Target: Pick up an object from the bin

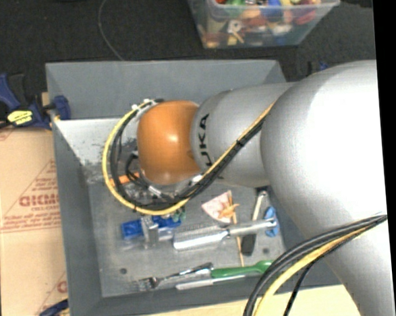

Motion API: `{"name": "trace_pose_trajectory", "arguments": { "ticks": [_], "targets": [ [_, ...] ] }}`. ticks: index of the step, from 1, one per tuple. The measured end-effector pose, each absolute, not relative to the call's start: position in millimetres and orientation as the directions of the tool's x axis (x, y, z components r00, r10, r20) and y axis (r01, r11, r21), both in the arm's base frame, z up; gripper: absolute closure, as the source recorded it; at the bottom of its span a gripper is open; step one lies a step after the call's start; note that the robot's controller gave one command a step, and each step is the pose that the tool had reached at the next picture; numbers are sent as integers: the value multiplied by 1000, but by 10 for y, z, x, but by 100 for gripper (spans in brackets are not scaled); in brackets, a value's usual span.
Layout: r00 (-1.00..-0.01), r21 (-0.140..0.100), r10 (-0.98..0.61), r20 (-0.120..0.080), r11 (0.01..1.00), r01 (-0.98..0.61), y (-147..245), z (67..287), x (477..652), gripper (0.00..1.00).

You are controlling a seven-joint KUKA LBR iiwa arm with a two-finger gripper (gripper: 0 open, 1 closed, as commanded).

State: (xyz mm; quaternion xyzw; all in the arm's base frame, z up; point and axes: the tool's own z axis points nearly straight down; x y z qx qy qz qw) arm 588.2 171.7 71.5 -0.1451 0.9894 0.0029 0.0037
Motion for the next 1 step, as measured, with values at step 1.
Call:
{"name": "trace_pose_trajectory", "arguments": {
  "ticks": [1],
  "targets": [
    [-951,4,-308,-12,951,-308,1746,715,5922,100]
  ]
}}
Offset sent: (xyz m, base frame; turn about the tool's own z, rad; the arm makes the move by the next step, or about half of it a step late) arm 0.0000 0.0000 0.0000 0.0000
